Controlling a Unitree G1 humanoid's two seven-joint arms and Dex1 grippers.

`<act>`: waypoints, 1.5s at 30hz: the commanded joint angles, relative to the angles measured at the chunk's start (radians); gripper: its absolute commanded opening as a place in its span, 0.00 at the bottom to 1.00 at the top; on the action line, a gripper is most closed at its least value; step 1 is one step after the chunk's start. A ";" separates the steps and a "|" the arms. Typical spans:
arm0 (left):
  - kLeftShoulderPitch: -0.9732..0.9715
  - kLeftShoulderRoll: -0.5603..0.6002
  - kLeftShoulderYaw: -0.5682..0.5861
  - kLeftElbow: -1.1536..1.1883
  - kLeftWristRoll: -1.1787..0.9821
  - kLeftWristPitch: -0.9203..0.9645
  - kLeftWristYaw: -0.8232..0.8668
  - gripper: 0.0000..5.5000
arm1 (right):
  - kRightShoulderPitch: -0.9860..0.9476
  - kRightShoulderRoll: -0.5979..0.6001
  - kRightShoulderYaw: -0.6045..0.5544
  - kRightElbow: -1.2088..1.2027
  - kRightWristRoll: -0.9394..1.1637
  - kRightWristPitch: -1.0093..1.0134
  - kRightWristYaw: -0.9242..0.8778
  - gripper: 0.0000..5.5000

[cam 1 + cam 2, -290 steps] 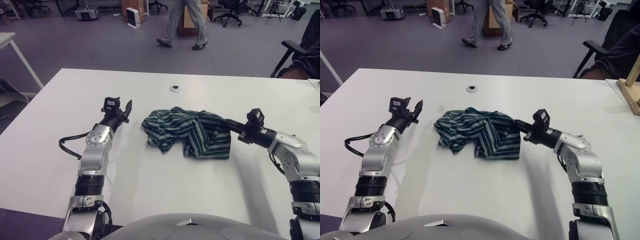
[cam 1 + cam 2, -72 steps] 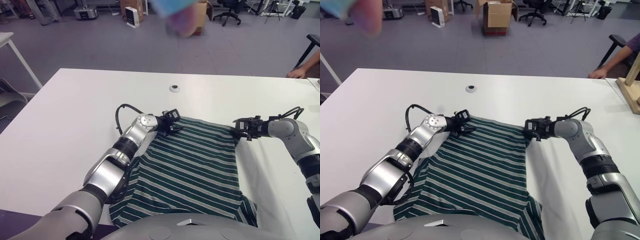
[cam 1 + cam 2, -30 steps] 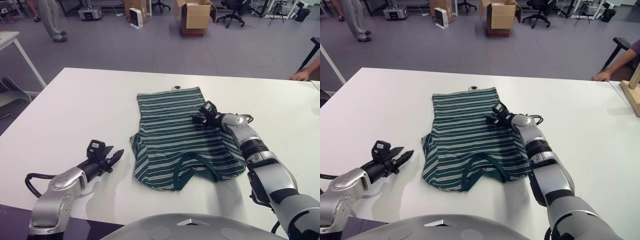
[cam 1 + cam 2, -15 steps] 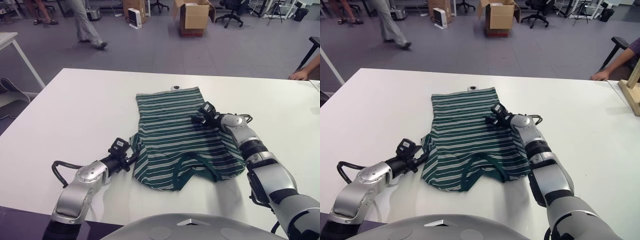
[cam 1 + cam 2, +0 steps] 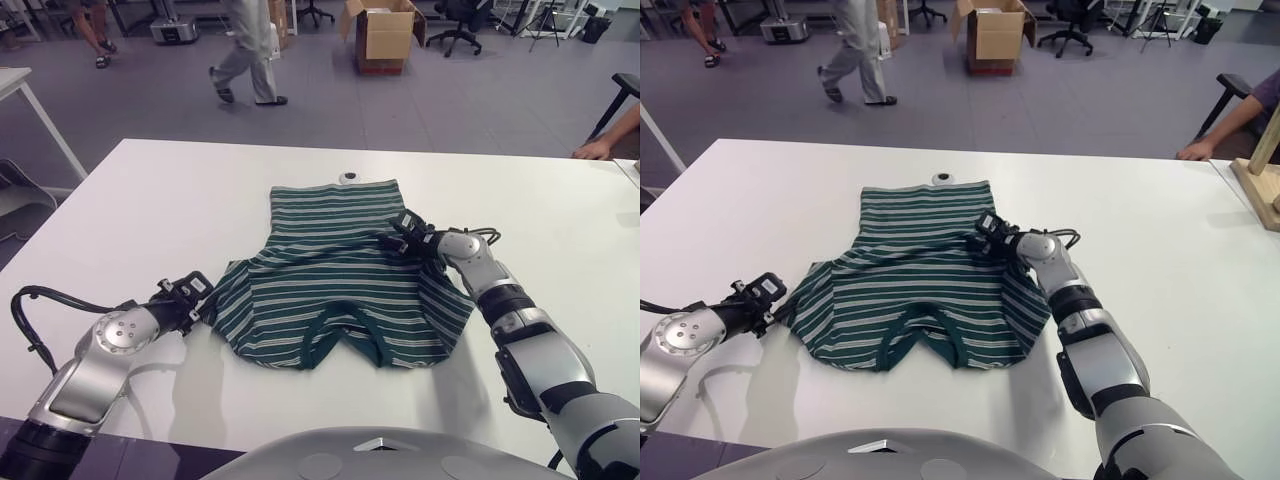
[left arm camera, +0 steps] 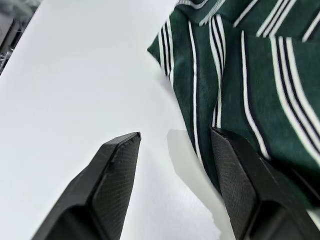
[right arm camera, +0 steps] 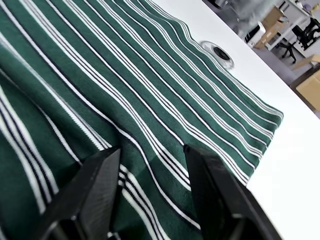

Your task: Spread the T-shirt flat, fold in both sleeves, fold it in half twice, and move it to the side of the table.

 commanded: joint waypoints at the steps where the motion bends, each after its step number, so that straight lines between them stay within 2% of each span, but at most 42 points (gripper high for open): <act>1: 0.058 0.084 0.143 0.070 -0.056 -0.163 -0.149 0.46 | 0.075 -0.029 -0.026 -0.094 0.015 -0.019 0.020 0.41; 3: 0.076 0.100 0.201 0.126 -0.055 -0.224 -0.177 0.46 | 0.138 -0.059 -0.094 -0.248 0.091 0.009 0.045 0.41; 5: 0.089 0.046 0.254 0.122 -0.064 -0.187 -0.124 0.46 | 0.249 -0.120 -0.202 -0.460 0.191 0.097 0.057 0.41; 7: 0.088 -0.116 0.310 0.015 -0.216 -0.004 -0.026 0.46 | 0.372 -0.166 -0.306 -0.641 0.284 0.216 0.058 0.41; 10: 0.143 -0.382 0.300 -0.137 -0.417 0.216 0.138 0.46 | 0.562 -0.174 -0.453 -0.844 0.425 0.396 0.013 0.41; 13: 0.172 -0.532 0.298 -0.173 -0.491 0.354 0.263 0.46 | 0.669 -0.146 -0.525 -0.927 0.477 0.482 -0.058 0.41; 16: 0.186 -0.549 0.274 -0.140 -0.452 0.376 0.311 0.41 | 0.696 -0.108 -0.534 -0.953 0.497 0.519 -0.107 0.41; 23: 0.087 -0.588 0.232 -0.025 -0.424 0.333 0.342 0.19 | 0.704 -0.060 -0.470 -0.960 0.467 0.518 -0.141 0.41; 29: 0.088 -0.587 0.204 0.018 -0.408 0.292 0.337 0.01 | 0.708 -0.056 -0.465 -0.951 0.469 0.517 -0.151 0.41; 32: 0.084 -0.575 0.223 0.001 -0.392 0.230 0.327 0.00 | 0.711 -0.054 -0.468 -0.949 0.470 0.514 -0.157 0.41; 35: 0.045 -0.594 0.300 -0.077 -0.492 0.187 0.292 0.00 | 0.729 -0.061 -0.483 -0.953 0.481 0.518 -0.153 0.41; 37: 0.033 -0.579 0.302 -0.168 -0.554 0.178 0.237 0.00 | 0.761 -0.069 -0.507 -0.979 0.516 0.541 -0.132 0.41; 42: 0.046 -0.516 0.209 -0.297 -0.569 0.240 0.196 0.00 | 0.868 -0.029 -0.617 -1.079 0.703 0.661 -0.132 0.41; 45: 0.054 -0.492 0.142 -0.344 -0.546 0.277 0.210 0.00 | 0.940 -0.030 -0.645 -1.088 0.740 0.700 -0.132 0.41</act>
